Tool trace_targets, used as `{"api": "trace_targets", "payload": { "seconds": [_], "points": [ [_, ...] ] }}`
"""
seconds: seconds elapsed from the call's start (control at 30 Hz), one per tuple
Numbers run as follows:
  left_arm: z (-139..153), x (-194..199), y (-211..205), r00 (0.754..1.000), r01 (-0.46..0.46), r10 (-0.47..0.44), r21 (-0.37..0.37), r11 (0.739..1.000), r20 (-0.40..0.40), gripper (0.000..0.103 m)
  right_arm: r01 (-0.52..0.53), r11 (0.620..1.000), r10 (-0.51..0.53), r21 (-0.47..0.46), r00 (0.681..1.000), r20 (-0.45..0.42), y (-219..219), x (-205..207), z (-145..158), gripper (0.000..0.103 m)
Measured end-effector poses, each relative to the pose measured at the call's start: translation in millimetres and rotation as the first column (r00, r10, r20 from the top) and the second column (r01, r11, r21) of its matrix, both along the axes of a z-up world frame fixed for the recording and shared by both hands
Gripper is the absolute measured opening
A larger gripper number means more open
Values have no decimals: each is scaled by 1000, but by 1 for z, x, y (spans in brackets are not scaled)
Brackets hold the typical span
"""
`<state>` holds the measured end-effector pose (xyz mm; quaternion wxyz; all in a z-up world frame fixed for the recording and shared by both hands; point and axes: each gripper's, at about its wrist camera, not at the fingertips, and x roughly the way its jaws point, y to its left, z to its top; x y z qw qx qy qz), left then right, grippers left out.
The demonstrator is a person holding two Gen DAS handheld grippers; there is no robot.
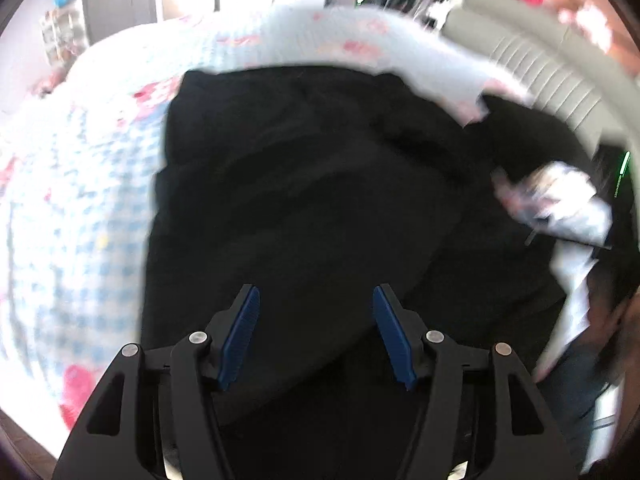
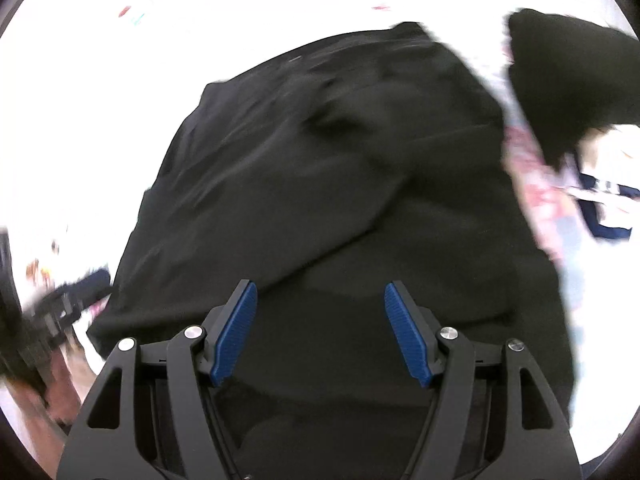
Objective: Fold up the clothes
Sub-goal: 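Pinch the jacket's folded edge with the left gripper and tuck it in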
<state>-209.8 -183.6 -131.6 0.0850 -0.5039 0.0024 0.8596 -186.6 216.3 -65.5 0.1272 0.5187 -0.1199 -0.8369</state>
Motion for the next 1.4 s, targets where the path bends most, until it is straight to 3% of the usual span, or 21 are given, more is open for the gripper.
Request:
{"api": "trace_targets", "payload": {
  "seconds": [0.1,0.13,0.3,0.33,0.43,0.5,0.6,0.67,0.73,0.83,0.87,0.9,0.93,1.07,1.2,1.3,1.4],
  "points": [
    [-39,13,-45,982,-128,119,50,991,144,61,3,999,-4,46,1000,8,6,-17,-1,68],
    [-44,19,-55,979,-145,132,76,986,153,61,-8,998,7,66,1000,6,5,-23,-1,68],
    [-3,36,-64,996,-85,86,221,972,5,61,-70,967,82,243,996,-39,-9,-60,2,70],
    [8,30,-61,997,-66,76,249,966,-32,61,-67,969,79,238,996,-41,-7,-63,2,70],
    [28,-21,-36,996,-7,37,358,934,-78,61,-49,984,54,174,998,-28,2,-68,1,70],
    [24,-70,-6,998,26,0,381,924,-68,61,-36,991,38,130,999,-18,9,-71,0,70],
    [17,-137,53,997,71,-58,302,951,-53,61,-33,997,31,76,999,21,20,-69,-10,70],
    [14,-166,84,995,94,-83,259,961,-53,65,11,1000,-10,-11,1000,29,36,-57,-17,70],
    [2,-194,107,995,97,-97,292,952,-15,69,46,995,-42,-91,998,42,50,-48,-26,72],
    [-20,-224,128,994,55,-85,346,937,71,71,18,999,-14,-51,997,75,52,-48,-38,72],
    [-27,-229,132,993,39,-77,350,936,94,67,11,999,-7,-48,997,77,52,-48,-40,72],
    [-31,-230,138,993,26,-63,347,937,97,55,6,999,-2,-53,997,77,52,-49,-41,72],
    [-33,-230,143,994,20,-54,340,940,92,33,3,998,2,-60,997,80,52,-49,-42,72],
    [0,-202,145,998,55,-48,306,951,-32,31,-1,997,8,-77,996,91,51,-57,-42,72],
    [58,-133,105,983,36,23,315,948,-183,31,-1,991,10,-135,998,64,56,-52,-25,72],
    [71,-69,52,973,-73,141,338,938,-182,31,-35,988,38,-150,999,21,52,-47,-4,73],
    [54,-21,10,959,-204,252,302,931,-130,32,-48,998,48,-49,999,6,35,-45,8,73]
  ]
}}
